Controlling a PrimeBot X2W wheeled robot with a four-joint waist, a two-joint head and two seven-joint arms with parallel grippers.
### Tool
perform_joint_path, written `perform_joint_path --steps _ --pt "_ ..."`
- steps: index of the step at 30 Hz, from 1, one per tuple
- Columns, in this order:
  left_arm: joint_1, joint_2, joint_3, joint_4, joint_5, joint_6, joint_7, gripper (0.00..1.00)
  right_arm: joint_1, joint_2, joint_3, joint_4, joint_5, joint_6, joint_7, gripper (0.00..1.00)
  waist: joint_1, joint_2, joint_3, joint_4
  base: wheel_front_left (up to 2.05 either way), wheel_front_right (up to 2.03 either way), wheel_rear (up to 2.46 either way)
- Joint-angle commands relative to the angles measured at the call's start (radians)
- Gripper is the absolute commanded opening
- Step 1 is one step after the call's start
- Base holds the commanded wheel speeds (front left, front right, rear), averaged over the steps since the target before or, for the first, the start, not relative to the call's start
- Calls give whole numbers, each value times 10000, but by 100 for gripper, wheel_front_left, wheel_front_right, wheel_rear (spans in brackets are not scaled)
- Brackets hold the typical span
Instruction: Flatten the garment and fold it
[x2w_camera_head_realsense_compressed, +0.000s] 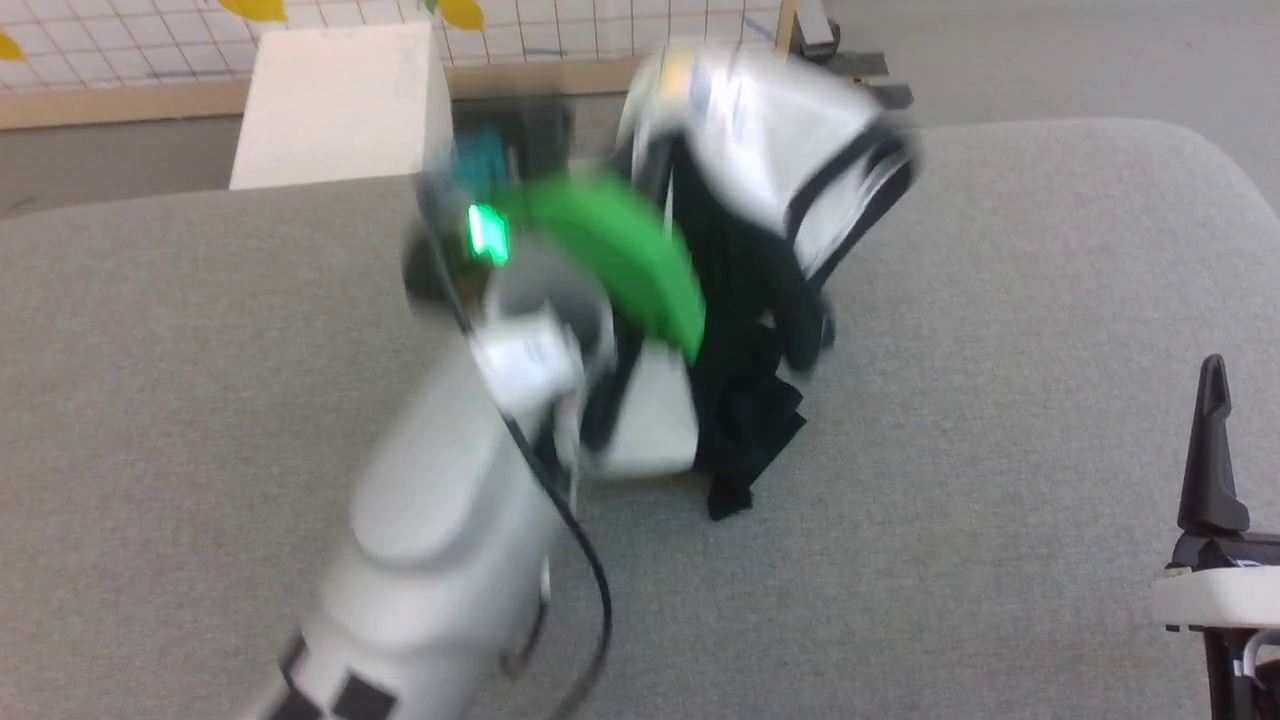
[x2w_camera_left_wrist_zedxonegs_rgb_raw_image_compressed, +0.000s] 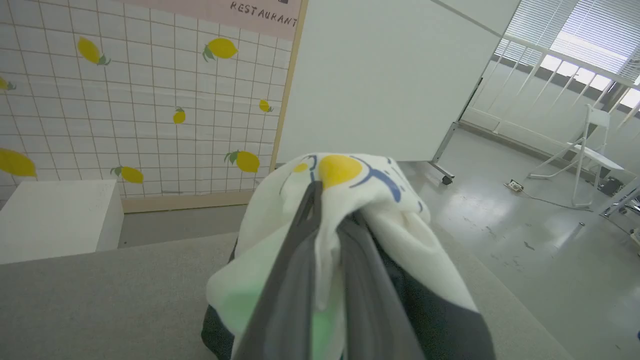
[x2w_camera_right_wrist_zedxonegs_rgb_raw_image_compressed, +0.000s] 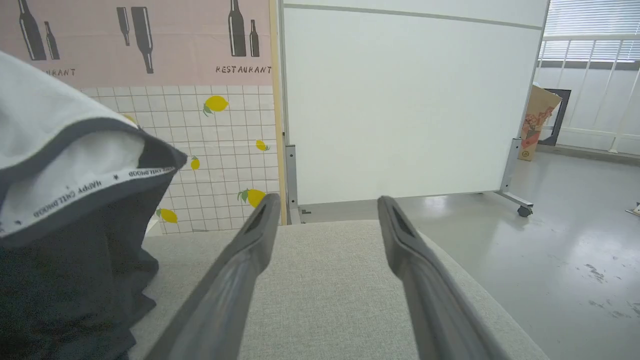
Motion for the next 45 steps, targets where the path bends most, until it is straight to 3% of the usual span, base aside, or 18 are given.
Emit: perform_joint_path --steps 1,7,11,12,13,14,19,22,27,34,39,45 --pt "579 -8 -217 338 21 131 -187 0 -147 8 41 43 84 -17 -70 100 1 -1 165 -108 0 0 0" --pt "1943 40 -555 2044 -46 607 -671 0 -159 8 72 41 60 -17 -17 100 1 -1 349 -88 0 0 0" --pt "2228 79 -893 2810 -106 356 -338 0 -128 8 88 23 37 -17 52 100 1 -1 418 40 0 0 0" --pt "2251 75 -934 2854 -173 249 -298 16 -120 8 89 22 36 -17 64 100 1 -1 419 80 0 0 0" --pt "2257 67 -912 2831 -267 162 -377 72 -111 8 96 22 35 -17 78 100 1 -1 404 128 0 0 0" --pt "2239 63 -913 2780 -280 107 -490 100 -105 8 105 26 36 -17 90 100 1 -1 378 166 0 0 0" --pt "2332 152 -660 1822 -461 -247 -1332 100 -44 8 172 1 1 -17 190 100 1 -1 111 286 0 0 0" --pt "2737 574 -326 677 -494 -318 -1951 100 67 9 168 -60 -3 -17 243 100 1 -1 -16 317 0 0 0" --pt "4053 1586 424 -1291 -225 216 -2958 100 279 9 185 -94 45 -17 264 100 1 -1 -113 307 0 0 0" --pt "6322 3030 919 -2951 1308 1009 -4032 100 579 9 220 -92 89 -17 312 100 1 -1 -142 342 0 0 0" --pt "7556 2910 1269 -3266 1694 1310 -4149 100 846 9 218 -80 97 -17 398 100 1 -1 -212 490 0 0 0" --pt "7883 2392 1618 -3472 1965 1011 -4157 100 859 9 301 -203 61 -17 660 100 1 -1 -226 741 0 0 0"
